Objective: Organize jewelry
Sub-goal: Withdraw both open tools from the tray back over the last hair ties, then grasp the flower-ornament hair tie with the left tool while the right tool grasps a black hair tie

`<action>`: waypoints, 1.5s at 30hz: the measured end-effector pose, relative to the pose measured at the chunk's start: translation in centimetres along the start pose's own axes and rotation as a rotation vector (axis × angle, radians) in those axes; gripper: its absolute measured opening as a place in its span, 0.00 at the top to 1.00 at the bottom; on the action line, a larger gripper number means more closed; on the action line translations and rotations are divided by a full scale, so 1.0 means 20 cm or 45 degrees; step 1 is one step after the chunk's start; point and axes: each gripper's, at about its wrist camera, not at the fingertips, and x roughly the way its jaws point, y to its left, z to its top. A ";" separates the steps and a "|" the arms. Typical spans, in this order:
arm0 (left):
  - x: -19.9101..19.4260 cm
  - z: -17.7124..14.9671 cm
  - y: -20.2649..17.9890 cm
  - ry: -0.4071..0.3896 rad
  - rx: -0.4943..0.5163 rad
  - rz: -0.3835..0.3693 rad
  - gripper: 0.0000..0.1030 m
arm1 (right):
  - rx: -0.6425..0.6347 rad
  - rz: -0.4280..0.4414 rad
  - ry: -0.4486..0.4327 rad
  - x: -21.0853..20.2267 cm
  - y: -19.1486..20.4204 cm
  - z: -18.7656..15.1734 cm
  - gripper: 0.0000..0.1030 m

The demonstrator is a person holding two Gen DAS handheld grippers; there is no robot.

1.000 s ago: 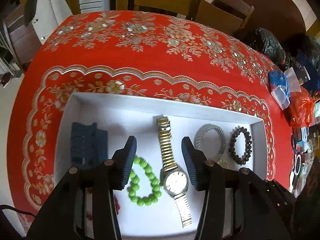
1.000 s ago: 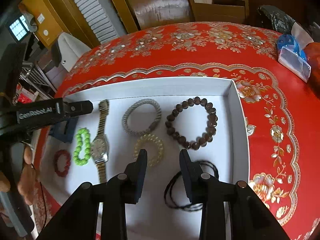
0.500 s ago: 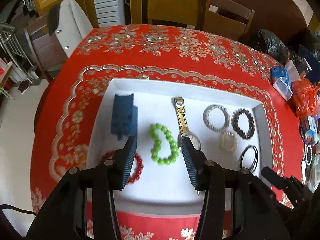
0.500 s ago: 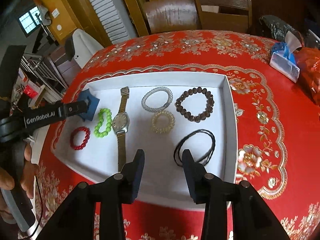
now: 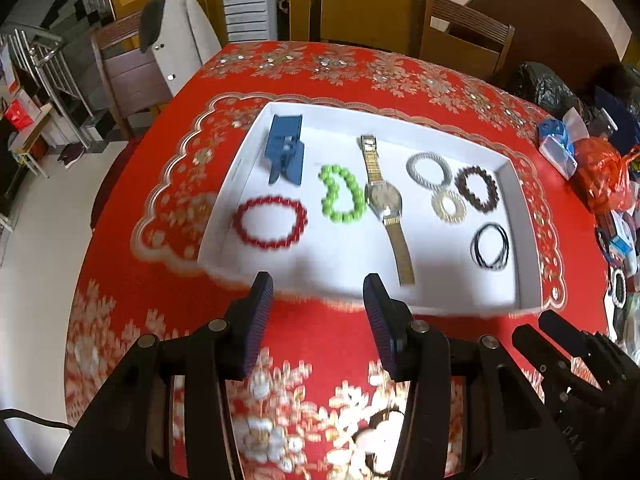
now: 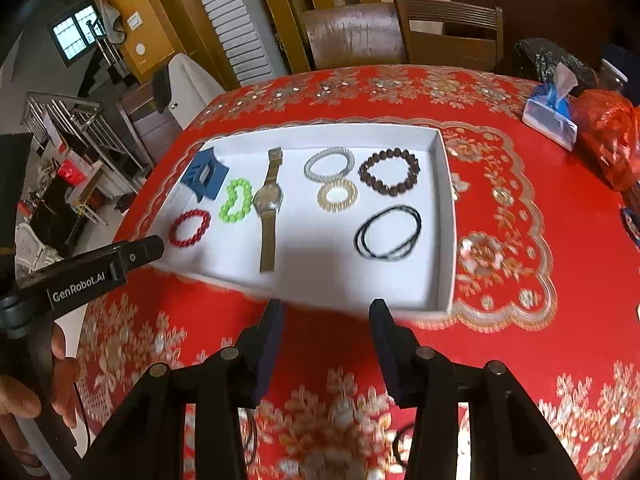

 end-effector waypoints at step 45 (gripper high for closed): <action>-0.15 -0.70 0.05 0.117 -0.124 -0.131 0.39 | 0.021 -0.057 0.091 -0.33 -0.25 -0.67 0.58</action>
